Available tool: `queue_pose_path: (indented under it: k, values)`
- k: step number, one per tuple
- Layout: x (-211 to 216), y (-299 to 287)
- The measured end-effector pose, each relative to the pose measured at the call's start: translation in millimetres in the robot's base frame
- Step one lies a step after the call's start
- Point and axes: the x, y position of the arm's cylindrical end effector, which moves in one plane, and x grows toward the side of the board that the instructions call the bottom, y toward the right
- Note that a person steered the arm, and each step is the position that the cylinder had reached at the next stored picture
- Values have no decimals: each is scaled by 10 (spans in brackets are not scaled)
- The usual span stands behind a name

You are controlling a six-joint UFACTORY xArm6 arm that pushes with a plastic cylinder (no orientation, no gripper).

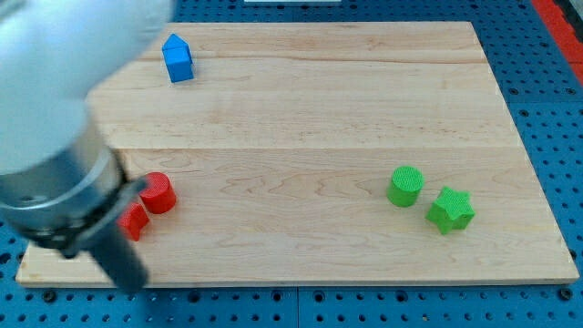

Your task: Keep red circle on bottom left to blue cube

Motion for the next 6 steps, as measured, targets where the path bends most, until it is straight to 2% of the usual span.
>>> queue_pose_path:
  k: [1,2,4,5,6]
  values:
    - [-30,-482]
    - [-245,-384]
    - [-498,461]
    - [-724,592]
    - [-735,471]
